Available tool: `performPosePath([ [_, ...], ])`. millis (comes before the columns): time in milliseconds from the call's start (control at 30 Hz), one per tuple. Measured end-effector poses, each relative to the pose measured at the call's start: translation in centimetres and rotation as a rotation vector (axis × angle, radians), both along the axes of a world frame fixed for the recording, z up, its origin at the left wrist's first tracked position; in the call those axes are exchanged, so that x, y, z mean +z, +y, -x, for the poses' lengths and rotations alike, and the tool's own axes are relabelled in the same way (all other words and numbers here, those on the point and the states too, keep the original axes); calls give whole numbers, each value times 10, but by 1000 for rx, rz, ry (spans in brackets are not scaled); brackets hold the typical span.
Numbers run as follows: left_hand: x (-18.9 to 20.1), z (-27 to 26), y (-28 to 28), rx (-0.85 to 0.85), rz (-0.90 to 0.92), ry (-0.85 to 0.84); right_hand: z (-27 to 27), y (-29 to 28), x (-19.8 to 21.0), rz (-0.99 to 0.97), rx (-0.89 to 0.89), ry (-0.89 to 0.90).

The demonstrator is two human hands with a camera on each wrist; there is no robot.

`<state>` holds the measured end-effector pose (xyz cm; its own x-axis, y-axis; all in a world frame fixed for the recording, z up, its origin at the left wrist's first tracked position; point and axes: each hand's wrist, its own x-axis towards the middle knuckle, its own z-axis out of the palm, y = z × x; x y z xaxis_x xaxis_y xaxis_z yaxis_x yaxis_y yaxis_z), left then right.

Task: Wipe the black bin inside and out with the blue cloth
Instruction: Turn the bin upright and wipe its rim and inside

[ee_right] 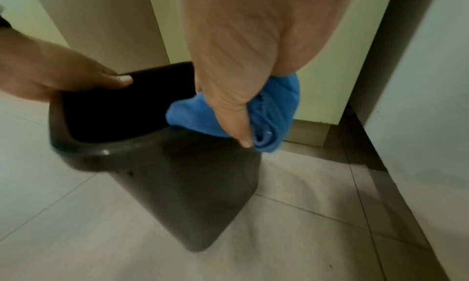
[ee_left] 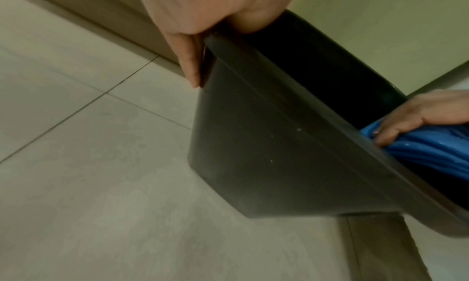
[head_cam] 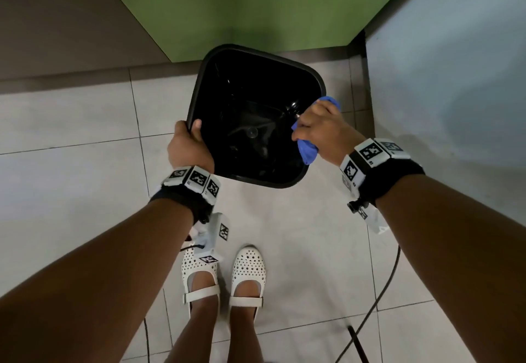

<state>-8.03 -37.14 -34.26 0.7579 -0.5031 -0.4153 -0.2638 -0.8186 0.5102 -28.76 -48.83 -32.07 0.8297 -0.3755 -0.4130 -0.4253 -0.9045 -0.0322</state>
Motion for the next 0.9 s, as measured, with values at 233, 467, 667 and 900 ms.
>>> performPosePath([
  [233,3,24,13,131,7,91,-18,-14,41,-180,-345,251],
  [467,16,34,20,186,-136,180,-28,16,53,-300,-908,-323],
  [667,43,35,18,150,-189,237,-49,33,77,-521,-1099,-535],
  [900,83,33,25,-39,-121,208,-54,54,99,-1124,-1616,-963],
])
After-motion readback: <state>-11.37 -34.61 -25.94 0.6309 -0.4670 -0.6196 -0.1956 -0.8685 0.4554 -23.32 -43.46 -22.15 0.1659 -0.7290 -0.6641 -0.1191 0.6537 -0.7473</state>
